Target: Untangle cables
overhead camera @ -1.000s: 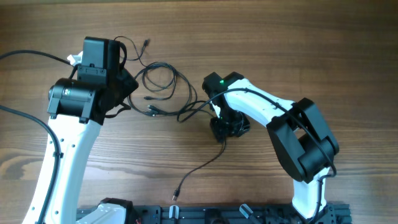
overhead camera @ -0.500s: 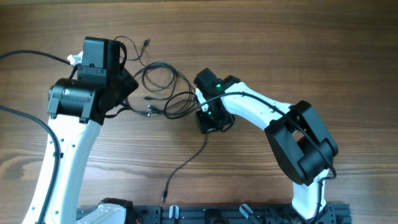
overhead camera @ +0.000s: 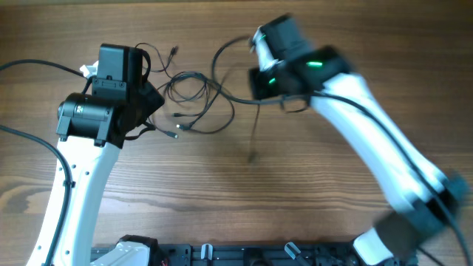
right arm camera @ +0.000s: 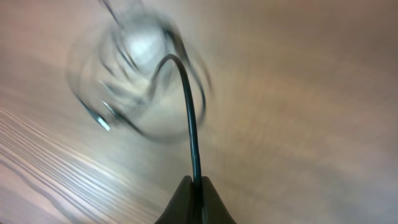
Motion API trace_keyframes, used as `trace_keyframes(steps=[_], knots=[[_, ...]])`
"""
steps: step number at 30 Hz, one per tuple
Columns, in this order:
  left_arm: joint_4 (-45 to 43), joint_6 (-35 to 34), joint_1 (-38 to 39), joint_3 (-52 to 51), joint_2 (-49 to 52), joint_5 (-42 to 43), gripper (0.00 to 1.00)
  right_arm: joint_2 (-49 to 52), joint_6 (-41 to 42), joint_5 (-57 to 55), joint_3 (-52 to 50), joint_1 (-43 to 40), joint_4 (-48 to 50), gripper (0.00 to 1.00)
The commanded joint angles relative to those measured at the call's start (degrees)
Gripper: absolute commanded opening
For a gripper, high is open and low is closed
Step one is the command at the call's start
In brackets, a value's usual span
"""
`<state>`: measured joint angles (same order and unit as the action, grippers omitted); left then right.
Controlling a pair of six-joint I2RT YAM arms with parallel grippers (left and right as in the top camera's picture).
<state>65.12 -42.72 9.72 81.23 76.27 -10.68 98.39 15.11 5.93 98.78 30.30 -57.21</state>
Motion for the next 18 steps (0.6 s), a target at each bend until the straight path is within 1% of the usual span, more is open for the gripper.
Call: trace_keyframes(steps=[1, 5, 10, 15, 18], knots=[[-0.1, 0.5, -0.2, 0.7, -0.4, -0.7, 0.47, -10.9, -1.8, -6.3, 2.9, -0.1, -0.5, 0.04], [-0.1, 0.5, -0.2, 0.7, -0.4, -0.7, 0.47, -19.0, -3.4, -10.0, 2.9, -0.1, -0.7, 0.04], [-0.1, 0.5, -0.2, 0.7, -0.4, -0.7, 0.47, -26.2, -3.3, -15.7, 2.9, -0.1, -0.6, 0.04], [-0.1, 0.5, -0.2, 0.7, -0.4, -0.7, 0.47, -32.1, -3.1, -21.2, 2.9, -0.1, 0.2, 0.04], [-0.2, 0.5, -0.2, 0.7, -0.4, -0.7, 0.46, -34.7, -3.0, -20.9, 2.9, -0.1, 2.2, 0.04]])
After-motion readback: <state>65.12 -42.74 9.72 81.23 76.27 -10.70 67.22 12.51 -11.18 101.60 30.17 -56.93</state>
